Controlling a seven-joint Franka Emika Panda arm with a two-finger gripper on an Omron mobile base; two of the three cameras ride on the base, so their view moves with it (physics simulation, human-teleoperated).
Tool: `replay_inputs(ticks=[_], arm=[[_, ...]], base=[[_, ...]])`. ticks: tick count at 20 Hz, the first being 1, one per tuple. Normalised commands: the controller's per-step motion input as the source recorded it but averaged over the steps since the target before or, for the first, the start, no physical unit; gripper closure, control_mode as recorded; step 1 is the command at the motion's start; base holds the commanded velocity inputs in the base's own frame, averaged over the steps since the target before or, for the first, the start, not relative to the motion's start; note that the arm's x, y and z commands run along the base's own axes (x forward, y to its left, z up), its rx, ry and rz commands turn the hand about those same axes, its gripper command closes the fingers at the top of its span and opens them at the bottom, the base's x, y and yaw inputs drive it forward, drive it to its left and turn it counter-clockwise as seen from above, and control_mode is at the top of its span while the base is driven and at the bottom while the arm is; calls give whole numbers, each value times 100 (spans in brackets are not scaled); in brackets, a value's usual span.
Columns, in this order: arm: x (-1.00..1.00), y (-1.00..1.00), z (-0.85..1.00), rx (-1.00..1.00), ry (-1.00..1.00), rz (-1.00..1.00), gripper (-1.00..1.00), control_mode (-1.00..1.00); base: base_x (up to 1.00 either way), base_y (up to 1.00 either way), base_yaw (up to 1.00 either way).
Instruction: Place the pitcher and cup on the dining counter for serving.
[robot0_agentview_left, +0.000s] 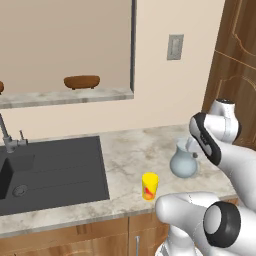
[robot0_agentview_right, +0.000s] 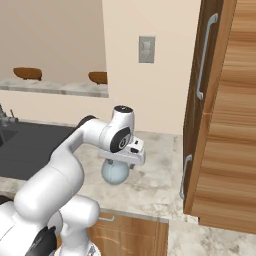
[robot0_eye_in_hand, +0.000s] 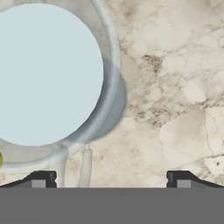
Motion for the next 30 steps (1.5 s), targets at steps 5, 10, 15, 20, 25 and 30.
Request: replay_inputs(ticks=[5,10,15,20,25,30], arm=[[-1,26,-10,-1,0,0,-100,-100],[-10,15,0,0,-3,0,-100,-100],[-5,13,0,-2,-2,0,-100,-100],[-3,7,-16,-10,-5,0,-100,-100],[0,28,-69,-17,0,0,-100,-100],[10,19,-48,-4,0,0,-100,-100]], base=[[0,0,0],[0,0,0],[0,0,0],[0,0,0],[0,0,0],[0,0,0]])
